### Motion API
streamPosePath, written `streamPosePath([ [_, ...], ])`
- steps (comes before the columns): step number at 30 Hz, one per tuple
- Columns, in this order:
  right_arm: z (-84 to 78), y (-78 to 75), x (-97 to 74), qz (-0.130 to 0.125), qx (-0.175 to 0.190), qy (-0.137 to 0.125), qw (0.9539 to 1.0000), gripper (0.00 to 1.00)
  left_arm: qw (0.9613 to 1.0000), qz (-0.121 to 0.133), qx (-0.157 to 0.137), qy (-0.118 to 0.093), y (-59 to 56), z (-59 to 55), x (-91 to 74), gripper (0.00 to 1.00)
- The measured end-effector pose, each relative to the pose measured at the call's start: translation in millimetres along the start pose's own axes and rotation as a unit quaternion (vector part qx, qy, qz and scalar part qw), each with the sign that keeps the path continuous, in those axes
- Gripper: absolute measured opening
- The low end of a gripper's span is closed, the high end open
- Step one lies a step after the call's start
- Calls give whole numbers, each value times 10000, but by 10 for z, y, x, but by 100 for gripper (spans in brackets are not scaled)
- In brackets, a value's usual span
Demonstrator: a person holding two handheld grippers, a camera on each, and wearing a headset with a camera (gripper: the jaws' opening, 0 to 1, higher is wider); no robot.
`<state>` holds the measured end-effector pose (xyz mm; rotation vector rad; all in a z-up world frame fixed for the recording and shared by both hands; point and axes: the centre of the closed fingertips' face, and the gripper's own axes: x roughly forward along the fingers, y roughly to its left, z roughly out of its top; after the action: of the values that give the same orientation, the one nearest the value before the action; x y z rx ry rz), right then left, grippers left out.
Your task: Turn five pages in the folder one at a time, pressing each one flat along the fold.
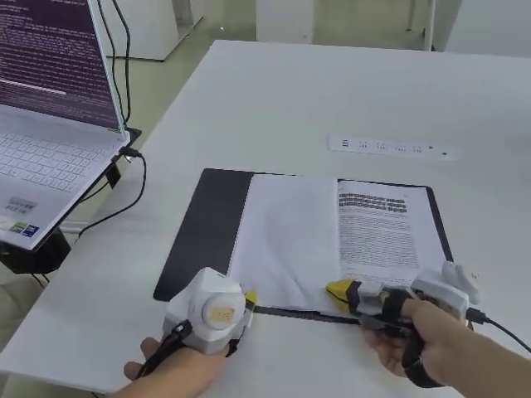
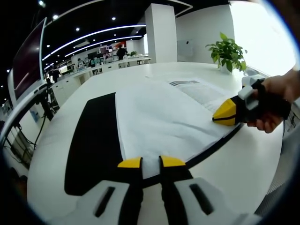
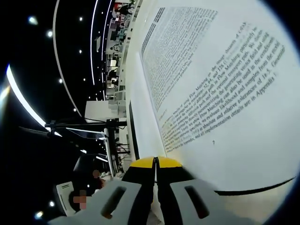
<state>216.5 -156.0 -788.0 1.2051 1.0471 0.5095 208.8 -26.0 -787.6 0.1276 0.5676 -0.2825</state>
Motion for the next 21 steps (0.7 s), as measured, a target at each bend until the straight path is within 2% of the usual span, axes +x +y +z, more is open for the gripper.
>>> streamPosePath([
  [8, -177, -57, -121, 33, 125, -24, 9999, 0, 10000, -15, 69, 27, 1, -1, 6, 11],
  [11, -204, -81, -153, 47, 381, -86, 9992, 0, 9999, -20, 123, 56, -1, -4, 7, 11],
  [13, -250, -97, -170, 30, 404, -33, 9992, 0, 9999, -8, 130, 76, -2, -3, 11, 11],
  [14, -328, -141, -197, -120, 458, 111, 9988, 0, 9999, 8, 72, 91, 2, -6, 14, 11],
  [15, -366, -204, -223, -335, 490, 140, 9981, 0, 9999, 13, 50, 93, 2, -6, 12, 11],
  [16, -384, -165, -245, -204, 445, 92, 9988, 0, 9999, 28, 9, 116, 5, -5, 12, 11],
  [17, -385, -120, -269, -65, 586, 23, 9983, 0, 9999, 35, -13, 126, 6, -4, 13, 11],
  [18, -356, -32, -307, 157, 809, -140, 9965, 0, 9997, 64, -159, 165, 13, -6, 14, 11],
  [19, -347, -7, -322, 217, 850, -188, 9960, 0, 9991, 72, -368, 204, 12, -13, 13, 11],
  [20, -348, 57, -373, 318, 845, -234, 9956, 0, 9986, 67, -468, 243, 31, -9, 12, 12],
  [21, -368, 78, -406, 307, 760, -199, 9964, 0, 9983, 41, -519, 263, 37, -11, 10, 11],
])
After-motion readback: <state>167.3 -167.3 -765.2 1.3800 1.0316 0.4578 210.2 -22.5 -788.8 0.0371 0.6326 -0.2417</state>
